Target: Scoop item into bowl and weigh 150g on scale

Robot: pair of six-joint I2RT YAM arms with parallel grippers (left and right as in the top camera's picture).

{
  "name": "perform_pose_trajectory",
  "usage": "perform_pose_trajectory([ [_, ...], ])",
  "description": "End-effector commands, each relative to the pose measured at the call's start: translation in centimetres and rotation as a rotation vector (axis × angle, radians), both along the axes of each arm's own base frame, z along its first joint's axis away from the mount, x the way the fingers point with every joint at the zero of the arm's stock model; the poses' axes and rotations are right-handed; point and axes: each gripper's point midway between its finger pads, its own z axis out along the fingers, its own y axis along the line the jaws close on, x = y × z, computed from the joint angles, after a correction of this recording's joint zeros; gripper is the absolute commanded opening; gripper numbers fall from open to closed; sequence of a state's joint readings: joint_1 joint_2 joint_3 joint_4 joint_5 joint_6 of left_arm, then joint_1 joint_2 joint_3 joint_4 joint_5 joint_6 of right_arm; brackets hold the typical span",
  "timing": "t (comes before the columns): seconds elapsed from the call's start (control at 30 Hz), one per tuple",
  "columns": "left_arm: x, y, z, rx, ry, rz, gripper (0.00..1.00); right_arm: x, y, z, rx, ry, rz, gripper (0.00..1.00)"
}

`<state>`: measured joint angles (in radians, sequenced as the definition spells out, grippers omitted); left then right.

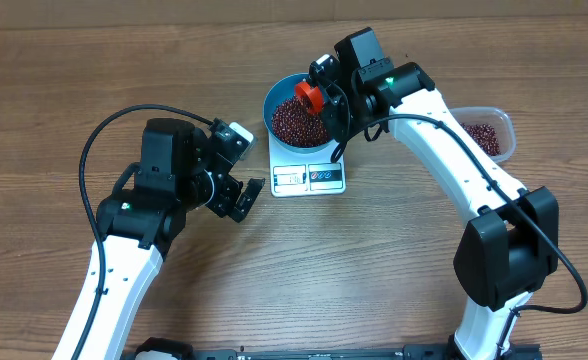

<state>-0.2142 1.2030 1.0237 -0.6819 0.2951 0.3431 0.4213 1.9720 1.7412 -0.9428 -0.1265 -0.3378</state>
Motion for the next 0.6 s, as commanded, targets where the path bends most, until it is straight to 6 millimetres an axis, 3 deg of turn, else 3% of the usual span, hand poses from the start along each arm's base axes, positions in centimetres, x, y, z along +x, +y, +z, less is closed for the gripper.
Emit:
perform_pose_trajectory([
  [0.0,0.4,0.2,0.4,-0.002,-0.006,0.017,1.00,0.8,-0.2,3.2,0.005,-0.091,-0.007,0.04],
  [0.37,0.4,0.2,0.4,-0.002,-0.006,0.016,1.00,0.9,-0.5,3.2,-0.025,-0.108,0.002,0.04],
  [0.57,0.4,0.2,0.4,-0.002,-0.006,0.016,0.99,0.2,0.8,3.3,0.053,-0.065,0.017,0.04],
])
